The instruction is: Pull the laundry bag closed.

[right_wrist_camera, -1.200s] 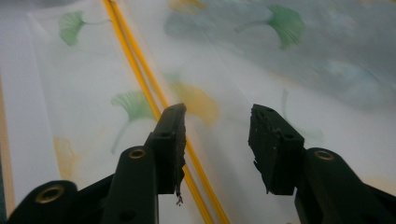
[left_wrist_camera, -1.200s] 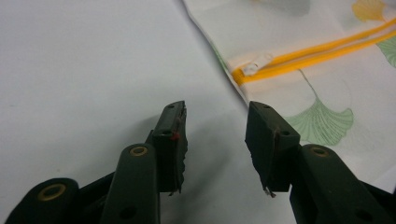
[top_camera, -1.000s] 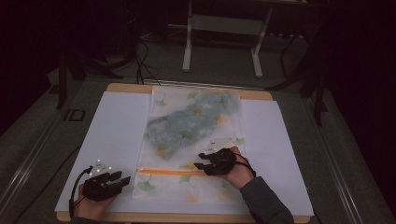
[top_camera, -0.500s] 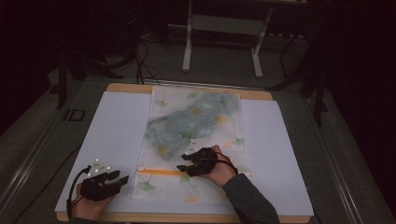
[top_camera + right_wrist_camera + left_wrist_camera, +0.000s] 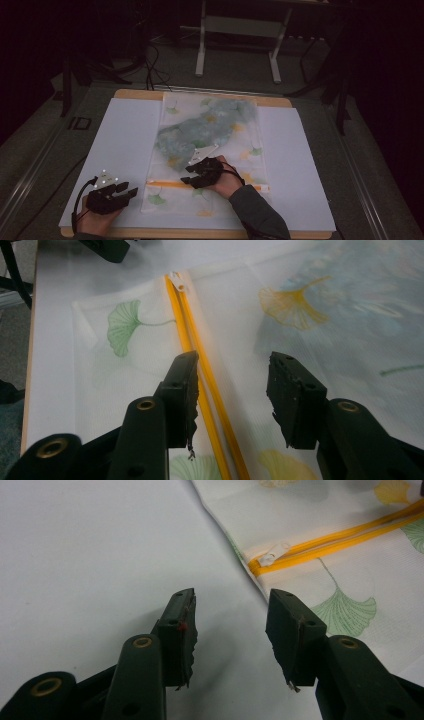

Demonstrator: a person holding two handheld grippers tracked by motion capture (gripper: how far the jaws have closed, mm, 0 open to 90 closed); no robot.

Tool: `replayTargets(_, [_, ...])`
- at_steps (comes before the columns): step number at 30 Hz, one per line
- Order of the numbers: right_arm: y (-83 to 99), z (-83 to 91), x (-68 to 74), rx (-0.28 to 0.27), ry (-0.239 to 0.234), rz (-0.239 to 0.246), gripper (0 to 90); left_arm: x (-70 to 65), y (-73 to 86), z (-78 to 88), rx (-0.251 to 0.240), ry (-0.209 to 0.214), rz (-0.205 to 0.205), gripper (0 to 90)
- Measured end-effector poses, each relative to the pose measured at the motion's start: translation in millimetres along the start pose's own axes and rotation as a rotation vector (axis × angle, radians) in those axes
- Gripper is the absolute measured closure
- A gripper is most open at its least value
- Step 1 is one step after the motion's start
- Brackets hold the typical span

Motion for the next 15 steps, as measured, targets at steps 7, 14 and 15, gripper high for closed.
replayTargets(7, [-9.5,-8.6,6.2,0.013,-0.023,0.047,60.6,0.0,0.0,-0.1,-0.004,0.006,-0.001,56.0])
replayTargets(14, [-20.5,-12.9,8.0,0.014,-0.019,0.078,61.4,0.2,-0.1,-6.1,0.012,0.013,-0.007,56.0])
replayTargets(15, [-21.9,-14.3,8.2,0.016,-0.018,0.081,61.9,0.0,-0.2,-7.4,0.017,0.014,-0.009,56.0])
Point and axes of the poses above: each handheld gripper's, and its own axes: z roughly backward along the jaws, y roughly out of its underside, x roughly to its left, the point moved 6 cm from there along -z, roughly forward along the jaws, and after that the axes turned 8 degrees about x, right-handed, at the moved point
